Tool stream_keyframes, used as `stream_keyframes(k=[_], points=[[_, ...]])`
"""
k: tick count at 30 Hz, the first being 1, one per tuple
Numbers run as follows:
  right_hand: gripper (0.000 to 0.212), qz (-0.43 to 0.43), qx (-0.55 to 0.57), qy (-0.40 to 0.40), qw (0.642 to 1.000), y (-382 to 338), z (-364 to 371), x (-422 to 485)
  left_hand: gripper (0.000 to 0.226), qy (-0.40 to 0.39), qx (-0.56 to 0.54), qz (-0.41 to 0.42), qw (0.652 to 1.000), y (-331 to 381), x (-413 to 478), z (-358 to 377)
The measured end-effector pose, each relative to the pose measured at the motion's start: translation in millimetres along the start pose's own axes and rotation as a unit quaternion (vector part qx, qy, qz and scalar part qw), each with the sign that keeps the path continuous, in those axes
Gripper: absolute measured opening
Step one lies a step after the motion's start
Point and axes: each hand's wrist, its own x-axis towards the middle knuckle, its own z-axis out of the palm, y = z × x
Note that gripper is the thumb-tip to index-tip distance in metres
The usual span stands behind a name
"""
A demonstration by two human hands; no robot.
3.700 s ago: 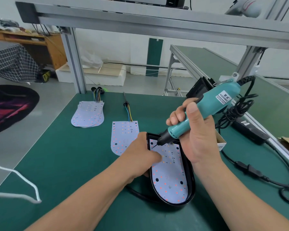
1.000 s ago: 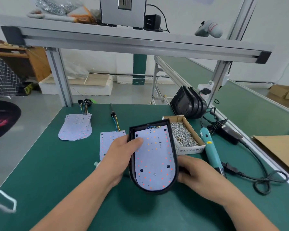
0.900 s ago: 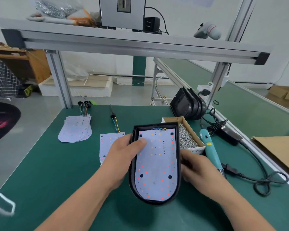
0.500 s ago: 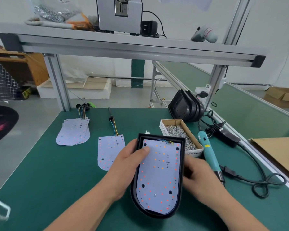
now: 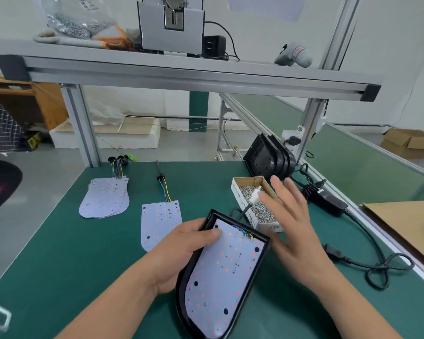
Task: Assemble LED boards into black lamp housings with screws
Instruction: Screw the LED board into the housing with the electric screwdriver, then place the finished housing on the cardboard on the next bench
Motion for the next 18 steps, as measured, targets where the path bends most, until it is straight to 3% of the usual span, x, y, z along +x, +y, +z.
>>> stream_keyframes(k=[2,5,9,13,16,18], points=[[0.068,-0.001,-0.056,-0.045,0.997,2,5,2,0.021,-0.017,-0.004,-0.006,1.0,1,-1,0],[0.027,-0.033,-0.107,-0.057,0.992,3,8,5,0.036,-0.023,-0.014,-0.007,1.0,1,0,-3],[0.026,0.102,-0.079,-0.105,0.986,-6,10,-1,0.034,0.016,-0.058,0.016,0.998,-1,4,-4],[0.025,0.243,0.158,-0.11,0.951,-9,15,-1,0.028,0.061,-0.082,0.048,0.994,-9,10,0],[0.049,0.341,0.379,-0.08,0.856,-15,11,-1,0.019,0.113,-0.023,0.074,0.991,-15,13,4],[0.059,0.318,0.376,-0.106,0.864,-16,8,-2,0.017,0.149,0.031,0.08,0.985,-20,15,7]])
